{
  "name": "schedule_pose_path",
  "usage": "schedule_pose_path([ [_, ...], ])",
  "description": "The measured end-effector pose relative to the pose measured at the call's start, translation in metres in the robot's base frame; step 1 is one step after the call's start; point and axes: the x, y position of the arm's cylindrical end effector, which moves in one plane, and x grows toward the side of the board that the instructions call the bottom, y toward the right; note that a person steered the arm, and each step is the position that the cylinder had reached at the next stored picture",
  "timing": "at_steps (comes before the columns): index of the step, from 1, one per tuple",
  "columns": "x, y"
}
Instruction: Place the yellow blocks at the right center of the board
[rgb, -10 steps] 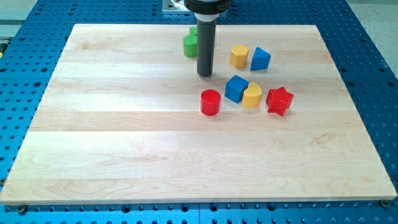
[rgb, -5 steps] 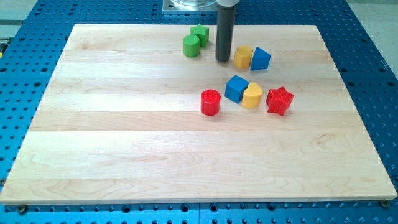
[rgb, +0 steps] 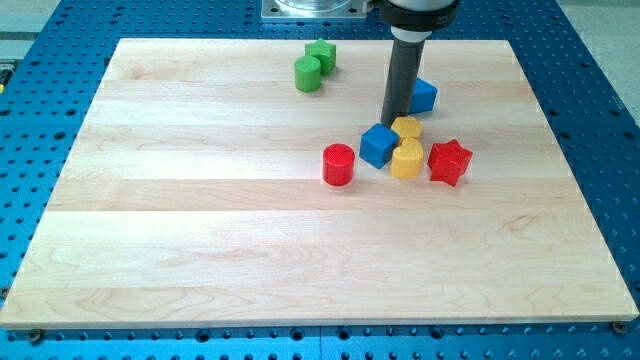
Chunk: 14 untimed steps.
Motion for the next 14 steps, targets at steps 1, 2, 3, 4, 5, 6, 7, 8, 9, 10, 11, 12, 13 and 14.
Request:
schedule_pose_path([
  [1,-0.005,-0.032],
  [2,0.041,-0.033],
  [3,0.045,0.018],
  [4,0.045,0.064],
  [5,0.048,0.064],
  [6,0.081,0.059],
  [7,0.147,0.075],
  [8,0.157,0.03],
  [9,0.138,-0.008],
  [10,0.107,0.034],
  [11,0.09,0.054],
  [12,0.105,0.023],
  [13,0.098,0.001],
  [14,0.073,0.019],
])
